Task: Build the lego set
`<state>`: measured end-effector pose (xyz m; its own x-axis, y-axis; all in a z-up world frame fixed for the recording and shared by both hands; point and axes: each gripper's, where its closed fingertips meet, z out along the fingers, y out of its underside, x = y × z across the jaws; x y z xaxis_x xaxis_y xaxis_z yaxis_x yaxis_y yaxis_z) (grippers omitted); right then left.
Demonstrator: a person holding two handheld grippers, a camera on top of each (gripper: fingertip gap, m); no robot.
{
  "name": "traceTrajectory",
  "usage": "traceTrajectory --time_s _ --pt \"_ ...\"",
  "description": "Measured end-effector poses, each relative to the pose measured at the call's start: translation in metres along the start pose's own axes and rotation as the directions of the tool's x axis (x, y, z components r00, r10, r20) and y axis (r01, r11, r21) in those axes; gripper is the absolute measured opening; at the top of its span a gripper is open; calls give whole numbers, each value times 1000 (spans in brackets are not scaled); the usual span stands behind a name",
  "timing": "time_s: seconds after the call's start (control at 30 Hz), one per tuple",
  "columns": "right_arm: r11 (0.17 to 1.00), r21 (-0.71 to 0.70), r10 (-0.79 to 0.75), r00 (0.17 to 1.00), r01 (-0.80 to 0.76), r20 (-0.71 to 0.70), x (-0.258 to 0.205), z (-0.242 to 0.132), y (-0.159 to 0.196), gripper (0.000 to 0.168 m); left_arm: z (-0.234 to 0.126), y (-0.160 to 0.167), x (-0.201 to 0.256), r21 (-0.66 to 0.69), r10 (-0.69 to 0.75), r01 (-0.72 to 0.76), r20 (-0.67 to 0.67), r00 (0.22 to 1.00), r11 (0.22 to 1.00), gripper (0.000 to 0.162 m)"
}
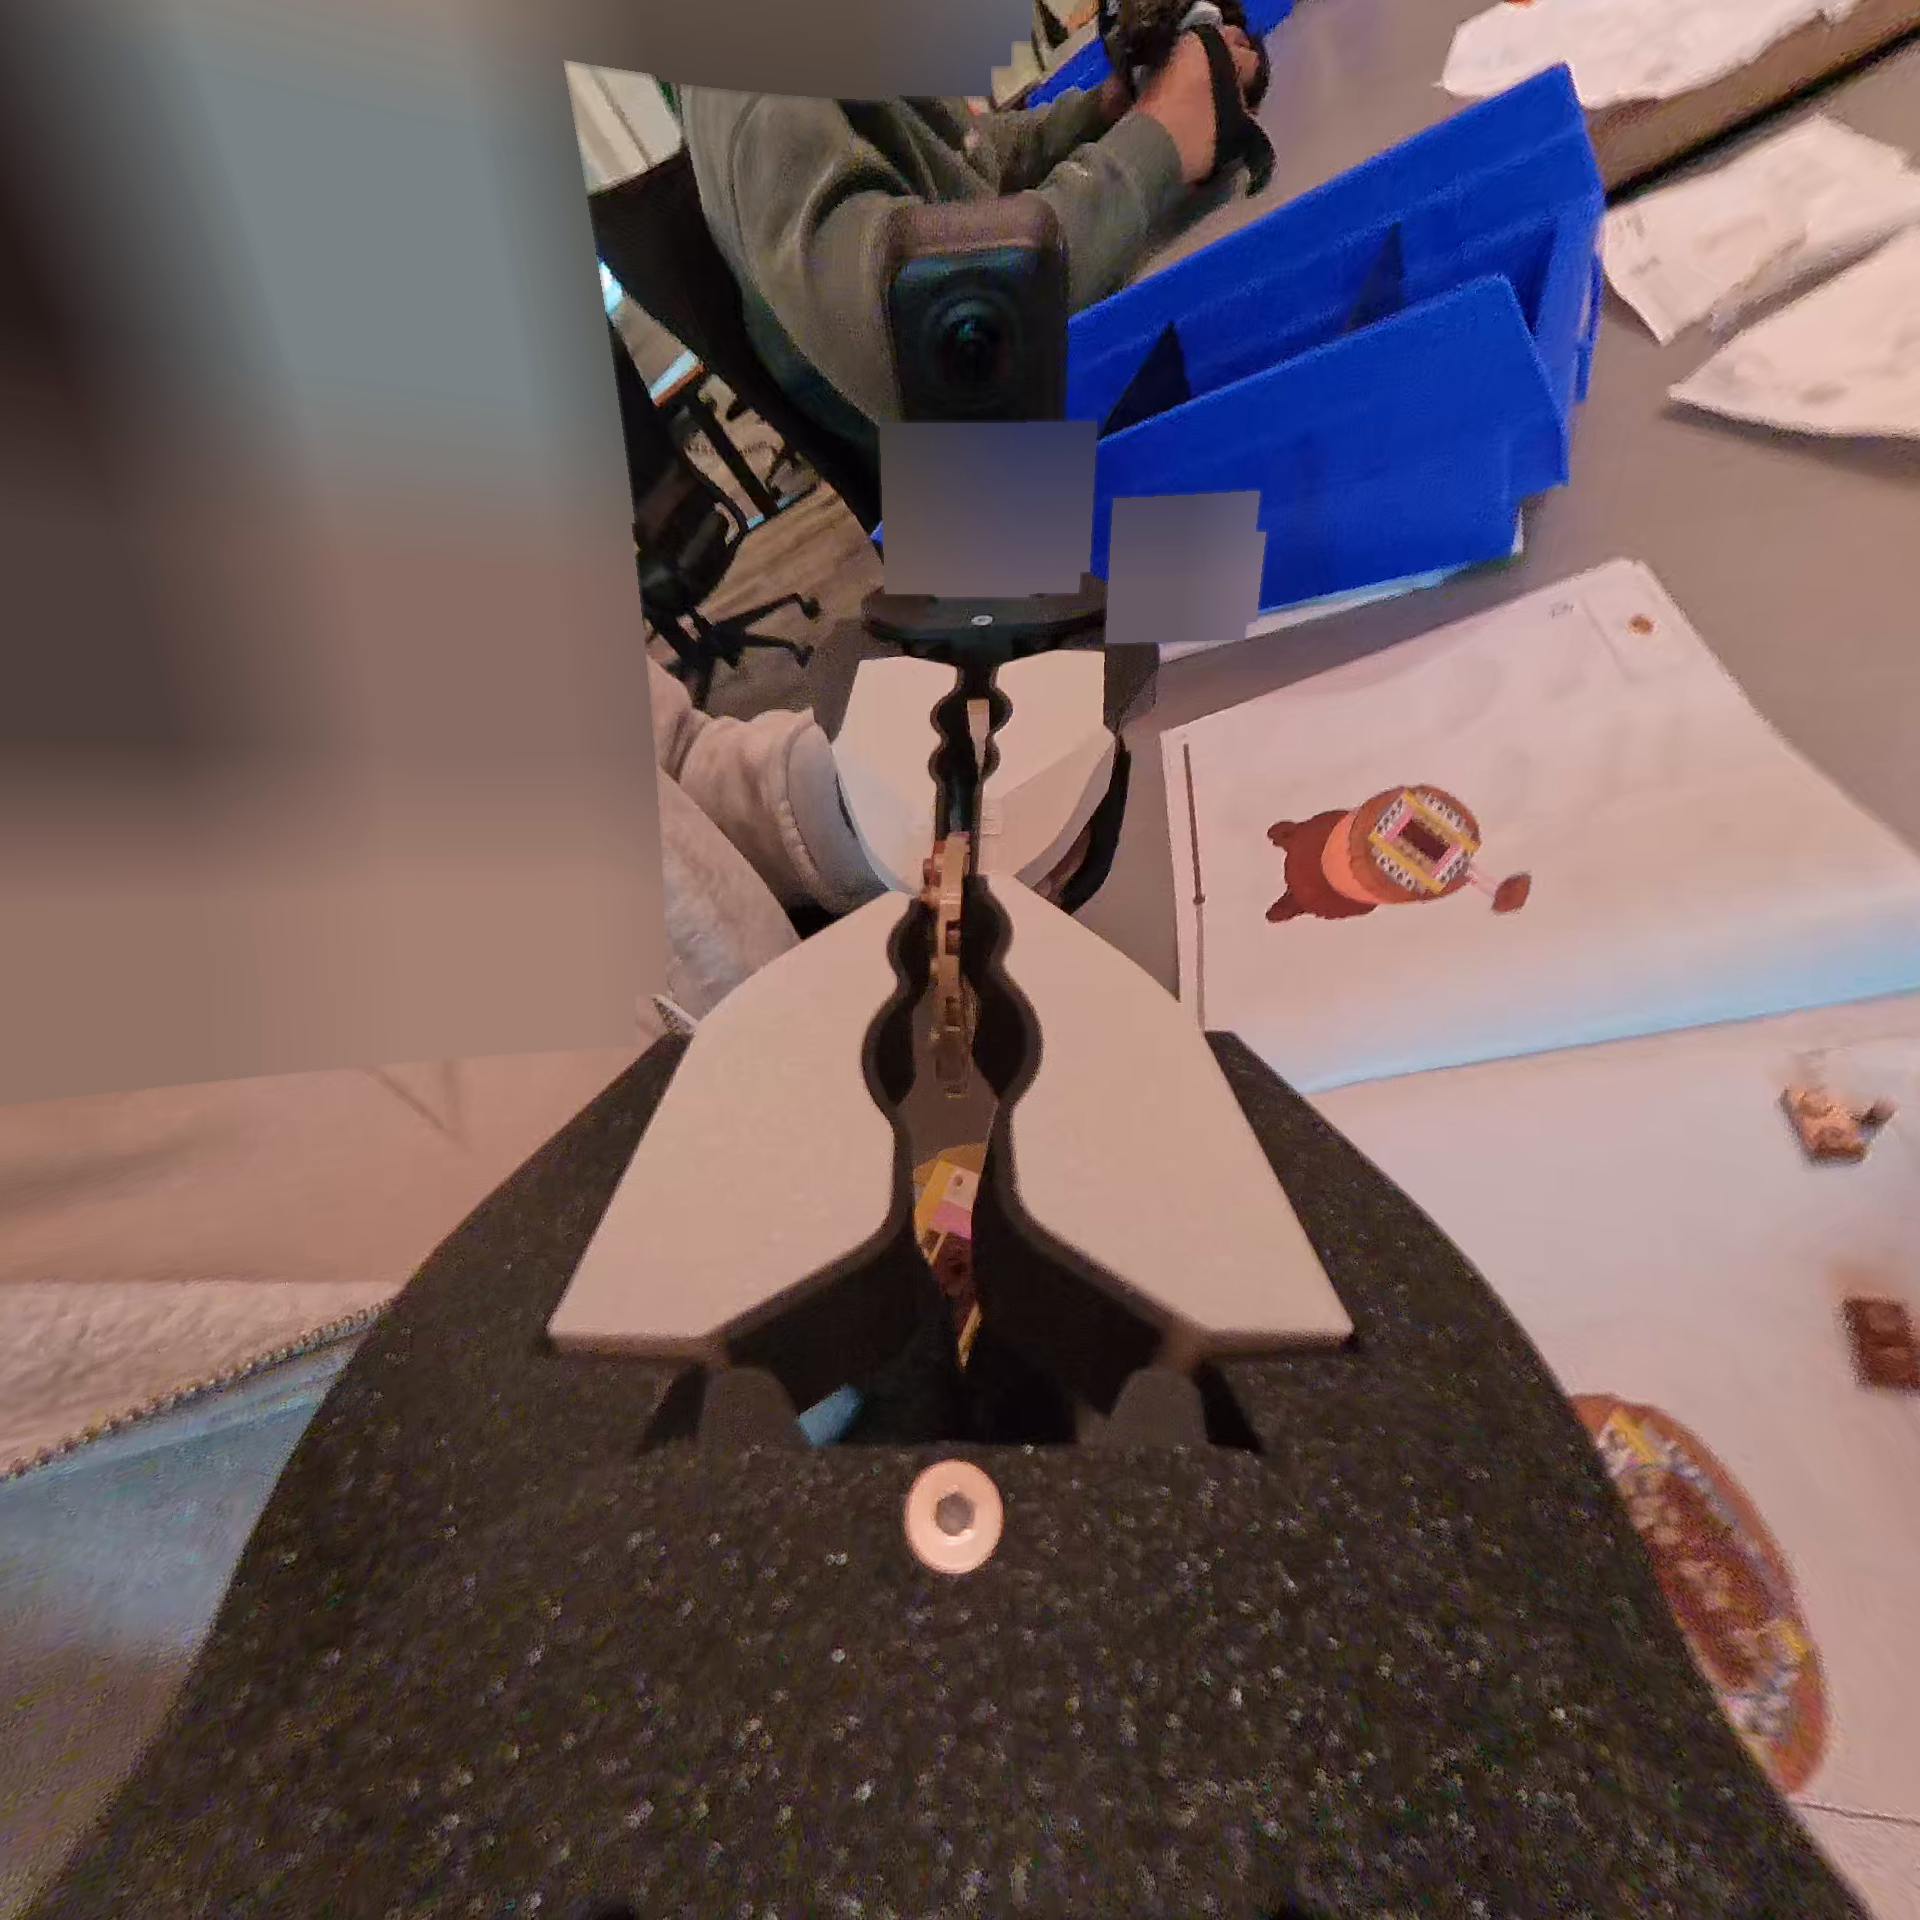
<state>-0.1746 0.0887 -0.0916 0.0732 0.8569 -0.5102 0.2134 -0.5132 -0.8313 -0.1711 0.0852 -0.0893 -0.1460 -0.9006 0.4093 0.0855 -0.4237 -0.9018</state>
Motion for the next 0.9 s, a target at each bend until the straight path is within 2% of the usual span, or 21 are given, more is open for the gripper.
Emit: traceTrajectory --time_s 0.1,0.2,0.27,0.33,0.4,0.43,0.5,0.63,0.73,0.8,0.9 --pt "972 35 230 971 -233 68 11 0 10 6 1 10 -10 19 -188 188 -18 982 982 4" --pt "882 87 441 878 -462 187 21 -2 12 7 -2 14 -14 19 -410 414 -100 907 910 10" --pt "859 69 486 850 -508 204 24 0 19 7 -3 21 -20 6 -439 440 -68 896 898 6" --pt "866 83 472 861 -493 190 26 1 18 7 -4 25 -23 11 -440 441 -34 897 897 4" --pt "848 156 457 849 -506 265 22 -3 2 24 -5 20 -23 63 -492 496 -64 868 866 4" --pt "830 186 464 836 -526 291 22 -7 -3 25 -7 17 -23 83 -511 517 -83 856 852 4" --pt "843 201 449 858 -500 251 26 -10 1 14 -8 13 -24 114 -536 545 -104 838 831 4" --pt "863 206 421 882 -462 213 24 -6 5 21 -8 14 -26 131 -556 563 -92 826 816 4" --pt "890 185 393 907 -416 149 24 2 9 21 -6 17 -23 118 -540 546 -79 838 829 4" --pt "898 211 358 920 -386 156 21 2 7 8 -3 19 -20 95 -499 503 -56 865 859 4" --pt "950 214 210 972 -229 105 12 -1 7 5 -1 16 -14 78 -376 375 -10 927 924 5"
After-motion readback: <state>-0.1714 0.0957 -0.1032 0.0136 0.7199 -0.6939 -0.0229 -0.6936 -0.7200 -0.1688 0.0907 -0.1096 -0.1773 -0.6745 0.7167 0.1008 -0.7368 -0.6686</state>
